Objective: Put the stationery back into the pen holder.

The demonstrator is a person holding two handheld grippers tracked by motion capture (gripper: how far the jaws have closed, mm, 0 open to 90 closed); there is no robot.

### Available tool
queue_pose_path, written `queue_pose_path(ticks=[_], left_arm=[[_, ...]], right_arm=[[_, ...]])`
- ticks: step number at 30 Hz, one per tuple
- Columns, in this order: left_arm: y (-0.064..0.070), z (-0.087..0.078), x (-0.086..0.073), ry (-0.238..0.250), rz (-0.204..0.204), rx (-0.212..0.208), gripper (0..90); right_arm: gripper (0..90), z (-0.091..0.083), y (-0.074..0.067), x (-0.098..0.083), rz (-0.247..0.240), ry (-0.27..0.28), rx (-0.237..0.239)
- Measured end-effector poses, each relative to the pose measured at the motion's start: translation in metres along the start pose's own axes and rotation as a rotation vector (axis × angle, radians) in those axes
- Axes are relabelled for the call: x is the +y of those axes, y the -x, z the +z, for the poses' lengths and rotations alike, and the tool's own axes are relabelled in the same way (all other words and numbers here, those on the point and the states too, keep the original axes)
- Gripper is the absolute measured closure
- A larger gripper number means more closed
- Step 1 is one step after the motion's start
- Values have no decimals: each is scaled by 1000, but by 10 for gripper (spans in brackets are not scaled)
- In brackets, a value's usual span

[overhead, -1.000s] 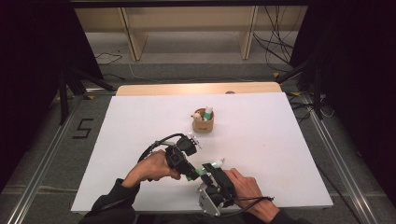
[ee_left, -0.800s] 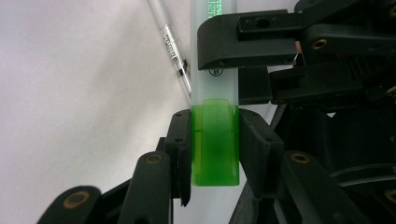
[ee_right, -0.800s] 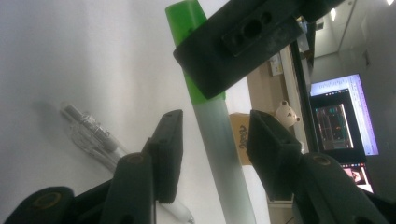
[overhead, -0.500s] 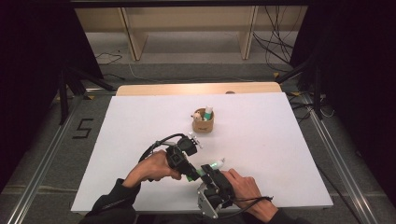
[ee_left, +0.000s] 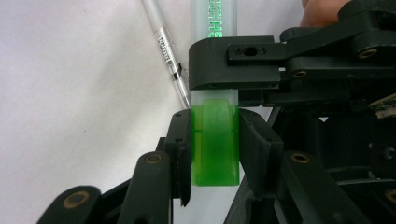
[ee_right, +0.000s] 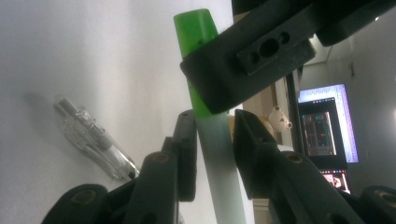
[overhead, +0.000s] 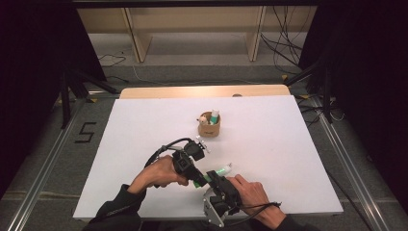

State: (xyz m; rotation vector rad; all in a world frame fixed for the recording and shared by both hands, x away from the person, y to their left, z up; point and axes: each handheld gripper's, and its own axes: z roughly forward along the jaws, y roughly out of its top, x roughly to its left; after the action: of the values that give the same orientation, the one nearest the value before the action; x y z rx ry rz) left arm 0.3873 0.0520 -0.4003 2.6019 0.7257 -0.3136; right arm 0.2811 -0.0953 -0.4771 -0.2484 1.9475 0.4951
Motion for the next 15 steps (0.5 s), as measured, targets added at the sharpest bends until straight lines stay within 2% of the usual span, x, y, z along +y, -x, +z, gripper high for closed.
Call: queue_pose_path(ticks=[6,9,11,15], left_arm=[[-1,-2,0,9,-12,-4,658],[-1,-4,-1,8,0,-13,650],[0,-4,-2,1,0,-7,598],[-4,-10,-4,48,-8,-12,498]], right_arm=[[770,0,-4,-1,-39,1,-2],[773,0,-4,-1,-35,9,-10],[773,-1,-3,-2,-36,12,-7],[773,-2,-2,-6,-19,10,-2]])
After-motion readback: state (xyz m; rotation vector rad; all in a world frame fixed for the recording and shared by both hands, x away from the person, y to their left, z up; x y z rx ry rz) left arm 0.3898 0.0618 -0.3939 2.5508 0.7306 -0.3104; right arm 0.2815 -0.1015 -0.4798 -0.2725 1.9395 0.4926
